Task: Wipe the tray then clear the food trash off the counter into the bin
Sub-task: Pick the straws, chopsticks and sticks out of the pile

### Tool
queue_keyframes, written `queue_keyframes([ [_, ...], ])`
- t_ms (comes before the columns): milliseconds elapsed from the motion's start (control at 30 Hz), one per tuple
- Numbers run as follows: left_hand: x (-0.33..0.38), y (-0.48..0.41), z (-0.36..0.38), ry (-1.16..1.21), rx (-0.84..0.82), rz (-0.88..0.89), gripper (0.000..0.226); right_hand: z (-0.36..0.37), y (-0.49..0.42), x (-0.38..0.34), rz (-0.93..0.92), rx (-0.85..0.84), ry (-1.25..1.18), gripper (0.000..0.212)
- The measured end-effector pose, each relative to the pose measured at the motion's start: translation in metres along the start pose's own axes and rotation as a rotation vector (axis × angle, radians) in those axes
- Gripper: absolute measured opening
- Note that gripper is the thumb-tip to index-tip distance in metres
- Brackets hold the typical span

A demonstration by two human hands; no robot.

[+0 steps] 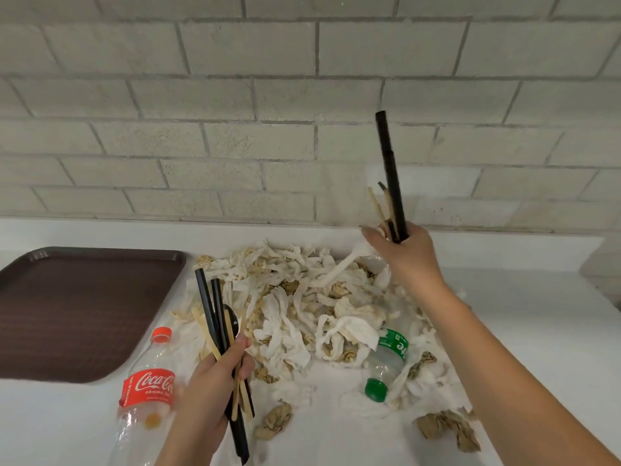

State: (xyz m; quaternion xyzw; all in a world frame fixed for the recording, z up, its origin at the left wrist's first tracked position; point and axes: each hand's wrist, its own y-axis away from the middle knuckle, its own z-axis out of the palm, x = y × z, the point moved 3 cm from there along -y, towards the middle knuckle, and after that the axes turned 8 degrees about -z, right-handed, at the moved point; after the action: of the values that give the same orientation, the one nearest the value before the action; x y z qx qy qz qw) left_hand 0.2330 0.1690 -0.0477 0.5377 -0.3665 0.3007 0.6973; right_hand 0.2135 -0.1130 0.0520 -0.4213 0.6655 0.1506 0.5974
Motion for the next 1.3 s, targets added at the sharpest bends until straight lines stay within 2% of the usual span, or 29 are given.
queue_keyframes([
  [67, -0.001, 0.008, 0.006, -0.024, -0.019, 0.019, 0.031, -0.028, 0.014, -0.012, 0.001, 0.090, -0.118, 0.033],
  [167, -0.005, 0.024, 0.016, -0.030, -0.093, 0.018, 0.026, -0.066, 0.039, -0.029, 0.019, 0.119, -0.311, 0.026],
  [267, -0.014, 0.040, 0.029, -0.089, -0.177, -0.009, 0.031, -0.102, 0.076, -0.039, 0.072, 0.181, -0.399, 0.025],
  [433, -0.045, 0.064, 0.068, -0.213, -0.387, -0.049, 0.030, -0.168, 0.160, -0.031, 0.242, 0.391, -0.396, 0.027],
  [567, -0.078, 0.096, 0.112, -0.339, -0.592, -0.087, 0.032, -0.215, 0.247, -0.010, 0.360, 0.421, -0.384, 0.036],
  [700, -0.112, 0.143, 0.150, -0.426, -0.749, -0.080, 0.030, -0.256, 0.334, 0.008, 0.442, 0.461, -0.362, 0.059],
  [800, -0.139, 0.174, 0.170, -0.525, -0.832, -0.052, 0.036, -0.283, 0.386, 0.021, 0.558, 0.495, -0.277, 0.047],
  [867, -0.158, 0.198, 0.185, -0.581, -0.861, -0.050, 0.039, -0.301, 0.414, 0.030, 0.614, 0.493, -0.219, 0.036],
  [1033, -0.218, 0.268, 0.227, -0.580, -0.932, -0.124, 0.034, -0.348, 0.476, 0.063, 0.725, 0.438, -0.160, 0.038],
  [1167, -0.282, 0.309, 0.247, -0.565, -0.942, -0.250, 0.025, -0.378, 0.525, 0.101, 0.789, 0.351, -0.250, 0.038],
  [1300, -0.358, 0.319, 0.252, -0.584, -0.891, -0.450, 0.026, -0.391, 0.566, 0.159, 0.942, 0.253, -0.317, 0.034],
])
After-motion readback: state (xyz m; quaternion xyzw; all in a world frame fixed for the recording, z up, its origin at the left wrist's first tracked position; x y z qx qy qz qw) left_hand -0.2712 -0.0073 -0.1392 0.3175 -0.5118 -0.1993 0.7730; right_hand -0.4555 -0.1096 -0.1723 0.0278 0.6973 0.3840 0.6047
